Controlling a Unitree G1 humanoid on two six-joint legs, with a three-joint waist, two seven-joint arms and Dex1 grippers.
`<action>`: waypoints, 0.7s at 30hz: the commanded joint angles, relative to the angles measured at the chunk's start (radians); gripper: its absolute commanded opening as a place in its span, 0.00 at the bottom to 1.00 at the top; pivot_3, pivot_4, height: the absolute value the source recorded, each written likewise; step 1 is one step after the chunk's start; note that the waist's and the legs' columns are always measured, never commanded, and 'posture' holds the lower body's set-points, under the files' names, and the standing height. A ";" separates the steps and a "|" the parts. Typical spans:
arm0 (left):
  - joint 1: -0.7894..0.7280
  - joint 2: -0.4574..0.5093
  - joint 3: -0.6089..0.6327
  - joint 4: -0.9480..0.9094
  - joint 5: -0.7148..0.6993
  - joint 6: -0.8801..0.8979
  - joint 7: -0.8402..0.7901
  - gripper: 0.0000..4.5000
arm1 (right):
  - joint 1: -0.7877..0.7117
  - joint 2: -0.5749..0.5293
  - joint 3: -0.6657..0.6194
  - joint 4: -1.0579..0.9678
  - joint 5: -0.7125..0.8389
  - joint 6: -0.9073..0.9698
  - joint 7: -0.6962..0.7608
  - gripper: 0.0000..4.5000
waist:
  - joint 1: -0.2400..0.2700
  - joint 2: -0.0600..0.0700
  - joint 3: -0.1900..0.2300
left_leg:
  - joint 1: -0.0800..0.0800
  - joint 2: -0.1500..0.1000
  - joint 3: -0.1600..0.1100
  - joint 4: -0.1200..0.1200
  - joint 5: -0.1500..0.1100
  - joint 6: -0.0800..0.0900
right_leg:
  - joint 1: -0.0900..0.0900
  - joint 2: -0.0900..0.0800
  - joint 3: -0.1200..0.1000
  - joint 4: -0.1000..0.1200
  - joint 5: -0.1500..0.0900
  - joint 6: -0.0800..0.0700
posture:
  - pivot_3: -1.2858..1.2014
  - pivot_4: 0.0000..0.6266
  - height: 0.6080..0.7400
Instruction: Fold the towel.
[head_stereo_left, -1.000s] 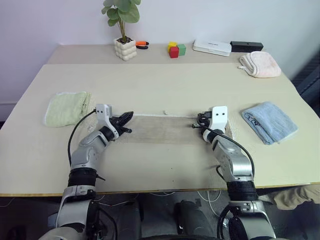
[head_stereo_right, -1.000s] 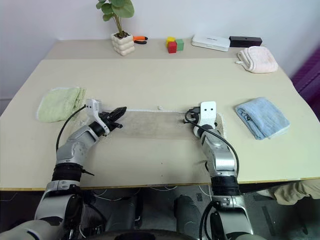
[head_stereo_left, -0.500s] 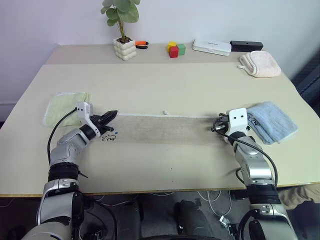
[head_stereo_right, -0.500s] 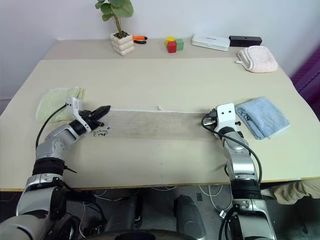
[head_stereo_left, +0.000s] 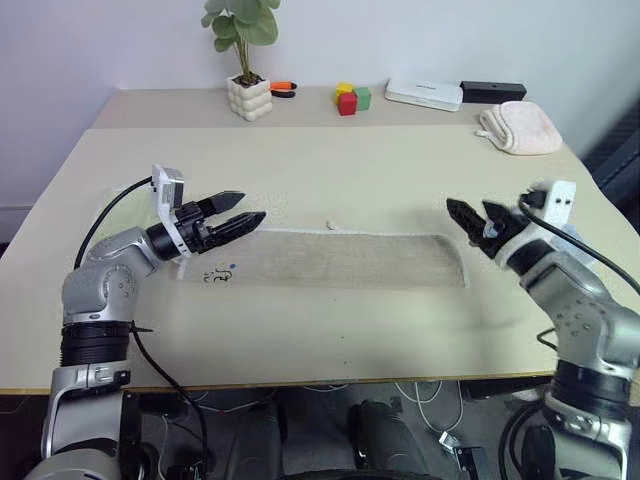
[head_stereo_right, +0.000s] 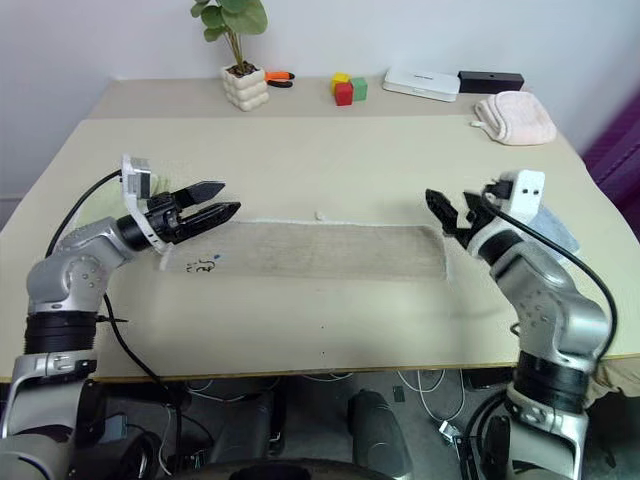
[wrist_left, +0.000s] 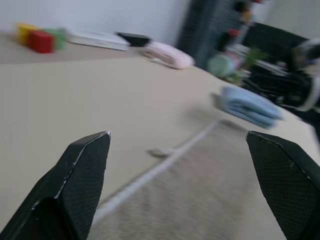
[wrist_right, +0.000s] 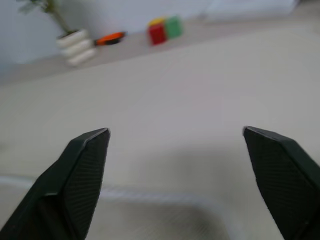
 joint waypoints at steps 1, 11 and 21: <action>0.016 0.084 -0.011 -0.005 -0.004 -0.077 -0.197 1.00 | 0.119 0.002 -0.115 -0.154 0.347 0.119 -0.106 0.99 | 0.000 0.000 0.000 | 0.000 0.000 0.000 -0.003 0.000 0.000 | 0.000 0.000 0.000 -0.001 0.000 0.000 | 0.52 0.24 1.00; -0.045 0.097 -0.039 0.098 0.006 -0.164 -0.397 1.00 | 0.422 0.123 -0.108 -0.195 0.666 -0.060 -0.493 0.99 | 0.000 0.000 0.000 | -0.001 0.000 0.001 -0.006 0.000 0.000 | 0.001 -0.001 0.000 -0.012 -0.001 -0.002 | 0.52 0.24 1.00; -0.052 0.137 -0.058 0.124 0.013 -0.228 -0.445 1.00 | 0.427 0.154 0.001 -0.123 0.809 -0.228 -0.628 0.99 | -0.003 0.000 0.000 | 0.000 0.000 0.001 -0.007 0.000 0.000 | 0.001 0.000 0.001 -0.012 -0.001 -0.002 | 0.52 0.24 1.00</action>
